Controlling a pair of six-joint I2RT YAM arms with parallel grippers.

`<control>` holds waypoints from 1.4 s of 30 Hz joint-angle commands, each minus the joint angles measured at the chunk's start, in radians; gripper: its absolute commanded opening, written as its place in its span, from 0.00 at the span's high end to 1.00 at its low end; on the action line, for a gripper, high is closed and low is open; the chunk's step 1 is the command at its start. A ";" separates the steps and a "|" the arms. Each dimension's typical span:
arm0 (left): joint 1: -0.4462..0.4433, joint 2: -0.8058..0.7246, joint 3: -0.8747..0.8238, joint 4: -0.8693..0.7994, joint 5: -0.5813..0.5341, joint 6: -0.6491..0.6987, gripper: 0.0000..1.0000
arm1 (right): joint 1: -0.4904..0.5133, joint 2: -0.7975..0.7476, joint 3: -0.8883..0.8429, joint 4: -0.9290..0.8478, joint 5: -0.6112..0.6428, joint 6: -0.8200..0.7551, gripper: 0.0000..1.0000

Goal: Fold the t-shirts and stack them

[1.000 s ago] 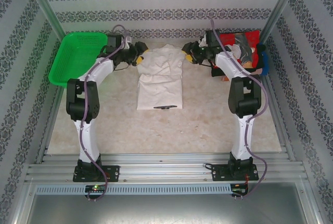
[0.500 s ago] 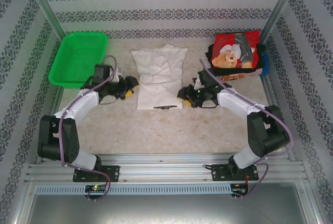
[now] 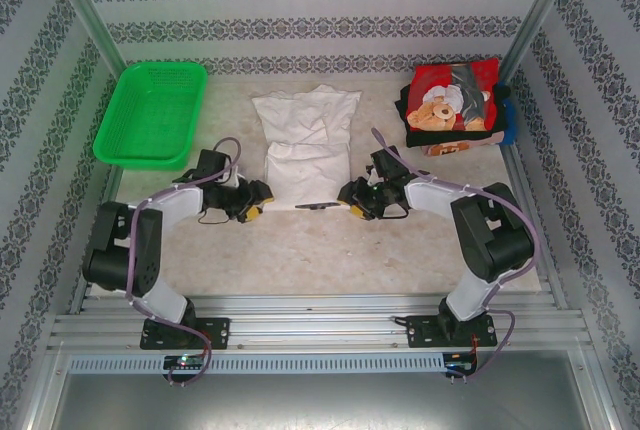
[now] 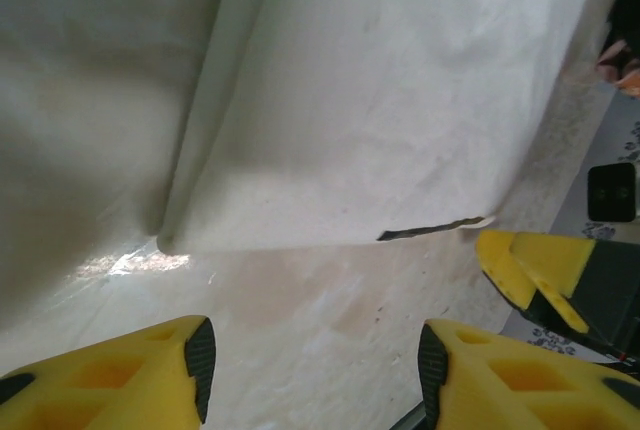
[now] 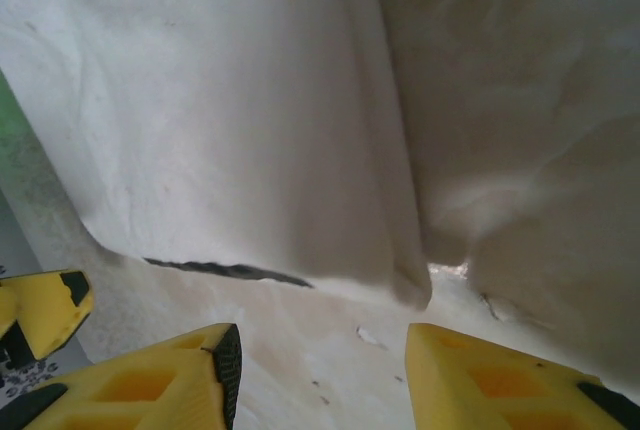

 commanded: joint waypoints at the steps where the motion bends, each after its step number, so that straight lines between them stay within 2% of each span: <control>1: -0.019 0.030 0.008 0.036 -0.015 -0.009 0.45 | 0.011 0.023 0.019 0.029 0.016 0.012 0.51; 11: -0.028 0.088 0.008 0.061 -0.064 -0.027 0.49 | 0.014 0.090 0.049 0.036 0.022 0.019 0.54; 18: -0.038 0.133 0.054 0.132 -0.101 -0.050 0.57 | 0.017 0.144 0.102 0.043 0.040 0.028 0.69; 20: -0.043 0.147 0.073 0.140 -0.110 -0.053 0.62 | 0.017 0.157 0.118 0.036 0.044 0.028 0.74; 22: -0.047 0.164 0.088 0.137 -0.116 -0.056 0.69 | 0.018 0.170 0.133 0.030 0.038 0.027 0.84; 25: -0.050 0.163 0.096 0.147 -0.128 -0.064 0.84 | 0.025 0.159 0.135 0.018 0.044 0.027 0.95; 27: -0.051 0.154 0.108 0.134 -0.120 -0.059 0.97 | 0.028 0.145 0.127 0.004 0.047 0.025 0.99; 28: -0.052 0.140 0.107 0.117 -0.114 -0.054 1.00 | 0.029 0.133 0.123 -0.010 0.047 0.024 1.00; 35: -0.068 -0.058 -0.041 0.039 -0.113 -0.019 1.00 | 0.068 -0.033 0.023 -0.089 0.070 0.043 1.00; 42: -0.147 -0.379 -0.316 0.016 -0.151 -0.148 1.00 | 0.231 -0.297 -0.150 -0.158 0.165 0.186 1.00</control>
